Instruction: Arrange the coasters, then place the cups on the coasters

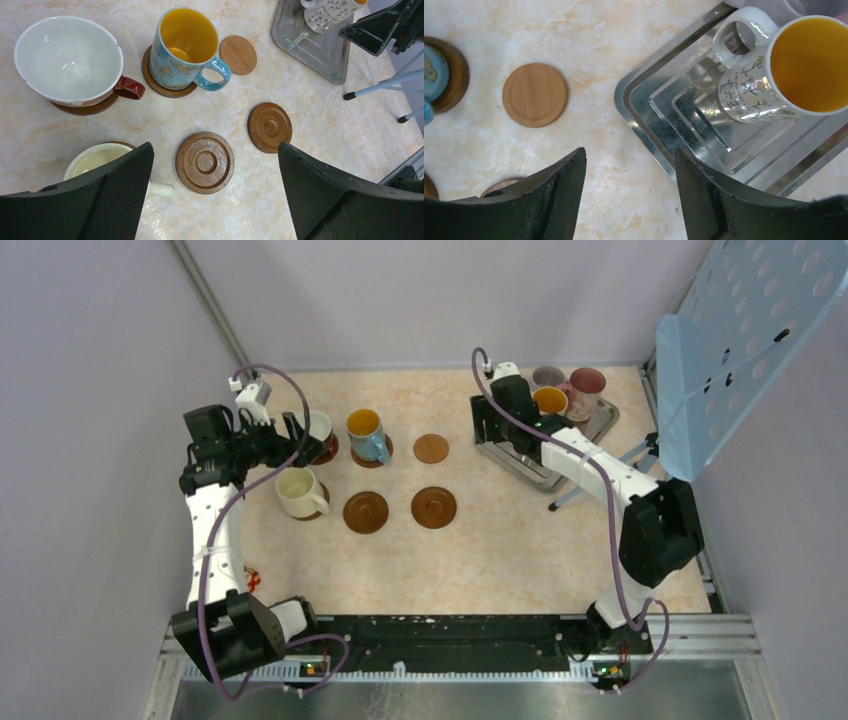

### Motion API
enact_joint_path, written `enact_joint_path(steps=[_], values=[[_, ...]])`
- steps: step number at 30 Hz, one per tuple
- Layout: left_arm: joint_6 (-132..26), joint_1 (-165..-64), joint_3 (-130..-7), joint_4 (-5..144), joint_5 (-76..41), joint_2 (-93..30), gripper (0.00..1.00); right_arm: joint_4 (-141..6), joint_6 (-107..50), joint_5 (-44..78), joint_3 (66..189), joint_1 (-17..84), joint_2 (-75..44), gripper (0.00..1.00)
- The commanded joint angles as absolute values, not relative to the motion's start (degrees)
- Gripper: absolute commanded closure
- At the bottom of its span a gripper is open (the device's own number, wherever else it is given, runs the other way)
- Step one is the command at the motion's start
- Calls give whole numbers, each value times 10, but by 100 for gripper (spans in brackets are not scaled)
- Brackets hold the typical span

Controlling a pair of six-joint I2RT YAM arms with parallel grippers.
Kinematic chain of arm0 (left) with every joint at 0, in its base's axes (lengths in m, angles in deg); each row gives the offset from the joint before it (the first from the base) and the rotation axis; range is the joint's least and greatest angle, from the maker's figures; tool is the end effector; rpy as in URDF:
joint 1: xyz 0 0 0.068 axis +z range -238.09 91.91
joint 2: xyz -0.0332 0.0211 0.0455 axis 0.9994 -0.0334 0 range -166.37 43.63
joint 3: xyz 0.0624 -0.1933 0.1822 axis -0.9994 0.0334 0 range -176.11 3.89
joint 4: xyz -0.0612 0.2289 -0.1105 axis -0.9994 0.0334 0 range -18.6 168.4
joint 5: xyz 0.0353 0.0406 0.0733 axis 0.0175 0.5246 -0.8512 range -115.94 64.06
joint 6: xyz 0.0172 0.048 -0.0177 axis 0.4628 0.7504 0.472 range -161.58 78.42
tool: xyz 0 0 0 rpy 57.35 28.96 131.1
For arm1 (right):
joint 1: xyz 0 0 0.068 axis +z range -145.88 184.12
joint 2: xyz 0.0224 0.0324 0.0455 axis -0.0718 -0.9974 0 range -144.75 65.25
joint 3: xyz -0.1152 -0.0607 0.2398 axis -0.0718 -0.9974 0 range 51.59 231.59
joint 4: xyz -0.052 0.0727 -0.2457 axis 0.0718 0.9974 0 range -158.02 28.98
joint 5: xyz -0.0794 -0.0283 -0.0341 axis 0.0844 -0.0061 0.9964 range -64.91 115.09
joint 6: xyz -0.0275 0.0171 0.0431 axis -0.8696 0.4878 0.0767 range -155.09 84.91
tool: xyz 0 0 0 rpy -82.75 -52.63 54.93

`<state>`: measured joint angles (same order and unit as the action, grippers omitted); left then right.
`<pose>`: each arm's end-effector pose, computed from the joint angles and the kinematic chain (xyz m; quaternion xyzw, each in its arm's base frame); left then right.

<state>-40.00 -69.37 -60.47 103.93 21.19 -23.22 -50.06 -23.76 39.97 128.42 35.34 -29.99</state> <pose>0.2395 0.0535 0.3491 0.0614 0.8315 -0.2745 0.4790 0.3321 0.1906 0.2917 -0.0954 0.8817 0.0547 0.4588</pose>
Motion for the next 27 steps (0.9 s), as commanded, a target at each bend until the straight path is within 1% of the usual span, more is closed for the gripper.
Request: enact_joint_path(steps=[1, 4, 6, 9, 13, 27], values=[[-403, -691, -603, 1015, 223, -219, 1, -583, -196, 498, 1283, 356, -307, 35], [-399, -690, -601, 1017, 219, -216, 1, -601, -181, 549, 1310, 356, -331, 35], [-398, -690, -600, 1015, 219, -215, 1, -637, -201, 561, 1323, 356, -348, 35], [-400, -691, -602, 1016, 222, -219, 1, -670, -239, 589, 1359, 355, -393, 38], [-398, -690, -603, 1017, 219, -216, 1, -644, -242, 605, 1425, 345, -451, 39], [-394, -690, -598, 1014, 219, -222, 1, -616, -284, 656, 1576, 312, -607, 39]])
